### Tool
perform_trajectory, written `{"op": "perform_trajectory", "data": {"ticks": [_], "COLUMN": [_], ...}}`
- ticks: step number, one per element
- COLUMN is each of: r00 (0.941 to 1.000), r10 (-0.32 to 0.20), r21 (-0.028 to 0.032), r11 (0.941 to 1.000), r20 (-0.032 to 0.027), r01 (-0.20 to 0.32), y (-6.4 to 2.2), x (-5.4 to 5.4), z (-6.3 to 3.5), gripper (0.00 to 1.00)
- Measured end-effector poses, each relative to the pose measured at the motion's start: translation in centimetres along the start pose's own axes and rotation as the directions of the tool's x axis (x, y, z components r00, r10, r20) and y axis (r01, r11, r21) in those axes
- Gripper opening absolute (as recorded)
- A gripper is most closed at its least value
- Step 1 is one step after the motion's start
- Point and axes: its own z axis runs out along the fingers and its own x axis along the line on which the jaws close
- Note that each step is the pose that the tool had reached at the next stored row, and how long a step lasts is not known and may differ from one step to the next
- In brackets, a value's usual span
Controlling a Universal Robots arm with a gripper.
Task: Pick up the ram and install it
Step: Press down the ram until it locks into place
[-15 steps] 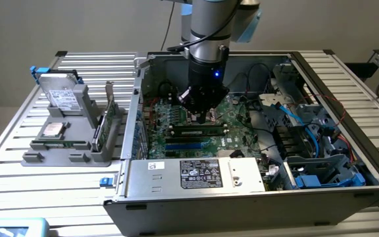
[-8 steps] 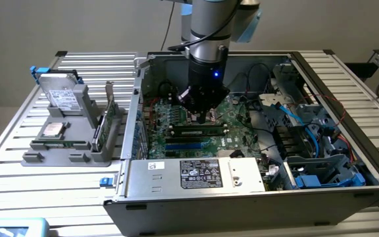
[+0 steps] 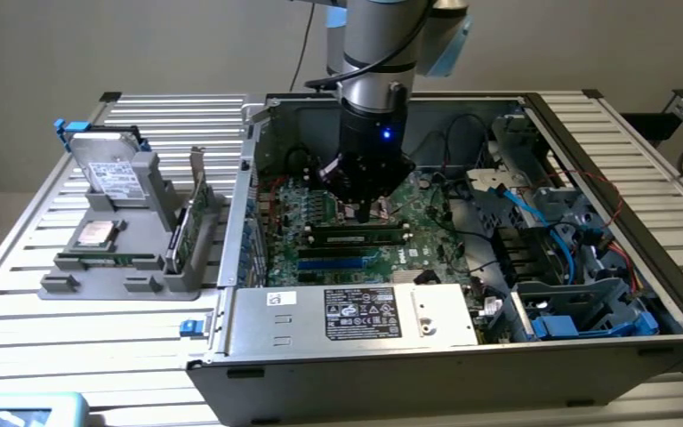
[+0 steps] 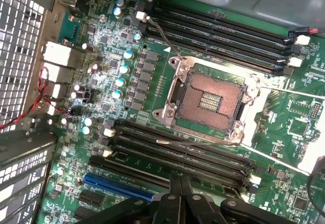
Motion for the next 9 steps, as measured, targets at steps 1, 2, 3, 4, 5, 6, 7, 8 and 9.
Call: {"op": "perform_trajectory", "data": {"ticks": [1, 2, 3, 4, 5, 6, 7, 8, 9], "r00": [0.9999, 0.9997, 0.9993, 0.9988, 0.9982, 0.9975, 0.9968, 0.996, 0.9953], "r10": [0.013, 0.025, 0.037, 0.049, 0.06, 0.071, 0.08, 0.089, 0.097], "r21": [-0.0004, -0.0007, -0.0011, -0.0014, -0.0017, -0.0018, -0.0017, -0.0014, -0.0005], "r11": [0.9999, 0.9997, 0.9993, 0.9988, 0.9982, 0.9975, 0.9968, 0.9961, 0.9953], "r20": [-0.0001, 0.0, 0.0002, 0.0004, 0.0007, 0.0018, 0.0031, 0.0043, 0.0052], "r01": [-0.013, -0.025, -0.037, -0.049, -0.06, -0.071, -0.08, -0.089, -0.097], "y": [0.0, 0.0, 0.0, 0.0, 0.0, 0.0, 0.0, 0.0, 0.0], "x": [0.0, 0.0, 0.0, 0.0, 0.0, -0.01, -0.01, 0.0, 0.0], "z": [0.0, 0.0, 0.0, 0.0, 0.0, 0.0, 0.0, -0.01, -0.02], "gripper": [0.11, 0.11, 0.11, 0.11, 0.11, 0.11, 0.11, 0.11, 0.11]}}
